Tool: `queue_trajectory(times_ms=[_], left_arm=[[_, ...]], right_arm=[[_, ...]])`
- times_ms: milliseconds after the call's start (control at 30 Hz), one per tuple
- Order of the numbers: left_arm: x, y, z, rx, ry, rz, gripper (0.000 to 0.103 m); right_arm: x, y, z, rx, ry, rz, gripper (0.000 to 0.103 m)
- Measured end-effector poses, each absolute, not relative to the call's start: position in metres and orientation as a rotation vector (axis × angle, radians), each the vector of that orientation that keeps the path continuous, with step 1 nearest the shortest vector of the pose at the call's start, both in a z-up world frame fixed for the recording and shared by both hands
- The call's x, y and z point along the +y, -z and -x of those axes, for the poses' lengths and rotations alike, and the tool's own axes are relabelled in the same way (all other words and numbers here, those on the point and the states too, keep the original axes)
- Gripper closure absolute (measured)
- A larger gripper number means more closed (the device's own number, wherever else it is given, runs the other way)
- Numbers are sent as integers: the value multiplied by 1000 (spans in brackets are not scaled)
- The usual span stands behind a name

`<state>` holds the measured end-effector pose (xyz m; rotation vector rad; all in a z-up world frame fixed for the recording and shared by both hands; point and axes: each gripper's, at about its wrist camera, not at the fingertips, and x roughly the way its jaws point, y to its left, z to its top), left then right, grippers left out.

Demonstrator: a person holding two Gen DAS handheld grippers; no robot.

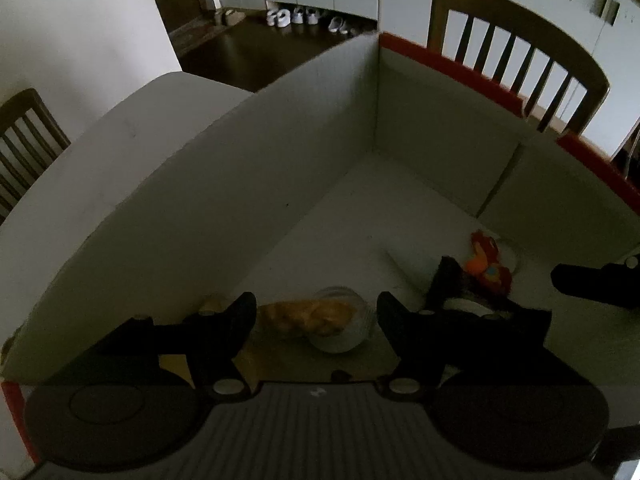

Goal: Organize objects
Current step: 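Open both tools to release the bread slice and black packet in the box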

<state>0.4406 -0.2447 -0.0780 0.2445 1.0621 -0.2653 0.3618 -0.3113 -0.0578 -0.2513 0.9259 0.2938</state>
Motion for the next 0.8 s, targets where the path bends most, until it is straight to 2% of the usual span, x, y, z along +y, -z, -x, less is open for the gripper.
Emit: queue_trajectory(times_ms=[533, 700, 767, 800], left_arm=[[-243, 28, -404, 922, 290, -145, 37], [-237, 9, -382, 856, 303, -107, 37], [-235, 2, -374, 833, 305, -91, 24], [-232, -2, -367, 816, 308, -80, 23]], right_arm=[[-338, 13, -336, 835, -334, 160, 40], [-345, 2, -322, 812, -360, 142, 33], [-347, -3, -318, 803, -370, 131, 32], [-349, -5, -316, 798, -374, 126, 32]])
